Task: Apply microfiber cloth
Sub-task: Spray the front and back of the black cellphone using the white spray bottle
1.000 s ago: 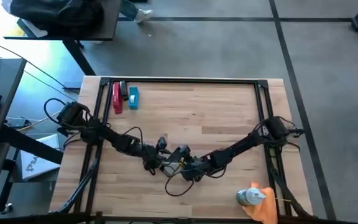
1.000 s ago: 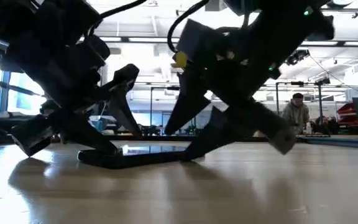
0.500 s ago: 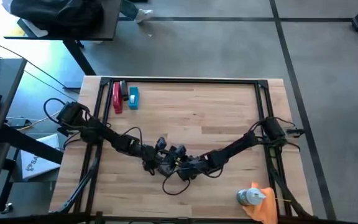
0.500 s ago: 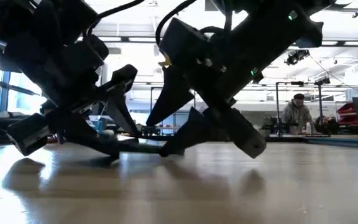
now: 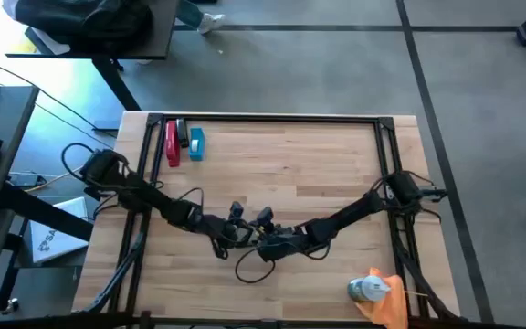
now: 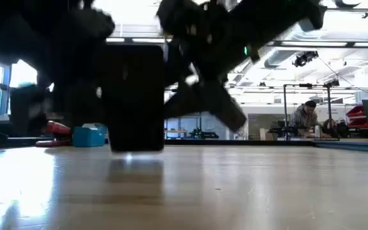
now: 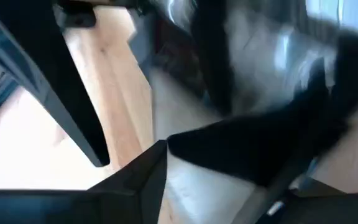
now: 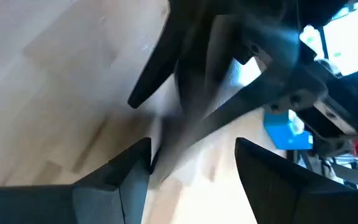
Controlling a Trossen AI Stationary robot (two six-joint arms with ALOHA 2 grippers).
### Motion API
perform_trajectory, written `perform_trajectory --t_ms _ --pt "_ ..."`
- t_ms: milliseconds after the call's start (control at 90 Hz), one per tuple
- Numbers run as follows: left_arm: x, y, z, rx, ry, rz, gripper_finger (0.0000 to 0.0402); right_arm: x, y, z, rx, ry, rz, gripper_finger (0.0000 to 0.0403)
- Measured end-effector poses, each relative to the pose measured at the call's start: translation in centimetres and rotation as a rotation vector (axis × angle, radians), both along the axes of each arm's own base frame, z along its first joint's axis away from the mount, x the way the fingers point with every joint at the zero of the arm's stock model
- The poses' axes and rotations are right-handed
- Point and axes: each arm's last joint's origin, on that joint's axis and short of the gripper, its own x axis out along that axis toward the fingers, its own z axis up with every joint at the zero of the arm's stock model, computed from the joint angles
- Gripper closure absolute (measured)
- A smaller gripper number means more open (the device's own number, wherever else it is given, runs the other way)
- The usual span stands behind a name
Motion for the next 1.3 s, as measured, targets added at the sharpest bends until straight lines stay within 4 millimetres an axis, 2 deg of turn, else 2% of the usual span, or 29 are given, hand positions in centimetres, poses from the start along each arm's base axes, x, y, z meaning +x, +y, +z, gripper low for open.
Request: perform_trajectory --t_ms 144,278,389,533,689,900,1011,1144,1300 --pt "-0.4 0.2 2.5 -0.092 -0.097 0.12 0.0317 -0.4 0.0 2.6 0.009 -0.066 -0.016 0.0204" --pt "-0.9 0.9 4.4 -0.208 -0.156 0.213 0.038 -0.9 -0.3 5.3 0.021 -0.138 -0.037 0.0204" --pt "-1.4 1.2 6.1 -0.294 -0.207 0.246 0.0389 -1.6 -0.6 7.9 0.07 -0.218 -0.067 0.0204" --pt "-2.5 1.5 8.3 -0.384 -0.281 0.269 0.0389 -2.5 -1.5 11.0 0.317 -0.354 -0.137 0.0204" --pt "-3.0 1.6 9.7 -0.5 -0.319 0.227 0.0396 -3.0 -2.8 13.9 0.687 -0.44 -0.077 0.0204" --pt "-2.4 1.2 9.3 -0.553 -0.337 0.212 0.0396 -1.9 -3.9 14.5 1.011 -0.486 0.054 0.0204" --pt "-1.9 1.1 9.0 -0.583 -0.36 0.231 0.0396 -1.4 -4.2 14.0 1.056 -0.478 0.054 0.0204" --pt "-1.7 1.1 8.7 -0.584 -0.37 0.262 0.0396 -1.3 -4.7 14.2 1.097 -0.506 0.03 0.0206" --pt "-1.4 1.2 8.3 -0.577 -0.383 0.319 0.0396 -1.1 -5.4 14.1 1.113 -0.509 0.004 0.024"
